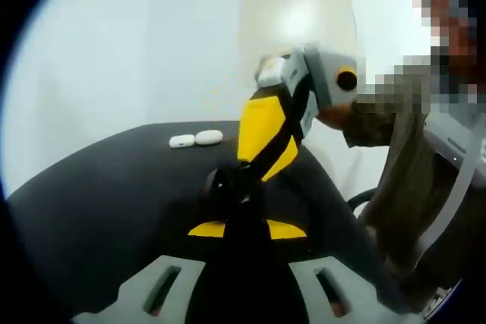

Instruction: Pick up three earphones and place each one into its charging case using tactile feedback, ensure that each earphone is properly inserted and securely positioned inside the case.

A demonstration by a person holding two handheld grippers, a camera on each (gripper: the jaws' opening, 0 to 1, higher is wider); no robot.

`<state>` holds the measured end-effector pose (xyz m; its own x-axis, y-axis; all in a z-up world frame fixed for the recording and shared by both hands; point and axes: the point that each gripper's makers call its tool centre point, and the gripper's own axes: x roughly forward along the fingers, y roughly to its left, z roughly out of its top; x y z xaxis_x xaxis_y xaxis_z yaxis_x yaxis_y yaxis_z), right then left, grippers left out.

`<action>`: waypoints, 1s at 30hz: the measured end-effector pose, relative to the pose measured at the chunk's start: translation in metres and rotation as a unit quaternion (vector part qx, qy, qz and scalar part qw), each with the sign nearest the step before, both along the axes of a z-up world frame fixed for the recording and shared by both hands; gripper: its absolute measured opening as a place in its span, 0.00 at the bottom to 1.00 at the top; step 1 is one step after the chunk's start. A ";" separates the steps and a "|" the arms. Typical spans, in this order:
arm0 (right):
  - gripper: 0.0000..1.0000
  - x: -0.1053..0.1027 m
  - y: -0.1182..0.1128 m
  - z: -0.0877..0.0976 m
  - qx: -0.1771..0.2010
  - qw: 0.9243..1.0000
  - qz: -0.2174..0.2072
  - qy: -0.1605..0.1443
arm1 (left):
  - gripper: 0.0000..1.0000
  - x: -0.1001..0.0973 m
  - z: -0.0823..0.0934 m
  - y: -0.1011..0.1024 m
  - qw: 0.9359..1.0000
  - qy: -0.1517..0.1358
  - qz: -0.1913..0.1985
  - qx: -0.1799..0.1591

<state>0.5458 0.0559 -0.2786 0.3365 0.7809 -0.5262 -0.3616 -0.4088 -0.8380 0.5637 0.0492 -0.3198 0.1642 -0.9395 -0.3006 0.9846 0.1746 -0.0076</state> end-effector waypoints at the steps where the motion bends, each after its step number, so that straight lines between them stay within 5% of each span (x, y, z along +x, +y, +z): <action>1: 0.12 0.000 0.000 0.000 -0.001 1.000 0.000 -0.002 | 0.15 0.000 0.000 0.000 1.000 0.000 0.000 0.000; 4: 0.04 0.002 -0.003 0.003 -0.003 1.000 0.002 -0.014 | 0.15 0.001 0.000 0.000 1.000 0.002 0.001 0.000; 11: 0.04 0.008 -0.011 -0.004 -0.010 1.000 -0.017 -0.004 | 0.15 0.001 0.000 0.001 1.000 0.002 0.001 0.000; 15: 0.08 0.009 -0.016 -0.012 0.017 0.995 -0.062 0.075 | 0.15 0.000 0.000 0.000 1.000 0.001 0.001 0.000; 18: 0.10 0.008 -0.017 -0.005 0.070 0.982 -0.085 0.151 | 0.15 0.001 0.000 0.000 1.000 0.001 0.001 0.000; 22: 0.12 0.017 -0.016 0.007 0.117 0.965 -0.129 0.198 | 0.15 0.000 -0.001 0.000 1.000 0.002 0.000 0.000; 27: 0.14 0.019 -0.009 0.004 0.131 0.939 -0.167 0.269 | 0.15 0.000 -0.001 0.001 1.000 0.005 0.002 0.001; 28: 0.16 0.019 -0.007 0.004 0.128 0.940 -0.167 0.270 | 0.15 0.000 -0.001 0.001 1.000 0.004 0.002 0.001; 30: 0.16 0.015 -0.001 0.008 0.153 0.928 -0.160 0.299 | 0.15 0.001 -0.001 0.001 1.000 0.003 0.001 0.000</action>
<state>0.5612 0.0552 -0.2707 0.2965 0.8351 -0.4633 -0.8615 0.0244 -0.5072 0.5643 0.0499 -0.3208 0.1649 -0.9390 -0.3019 0.9841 0.1770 -0.0129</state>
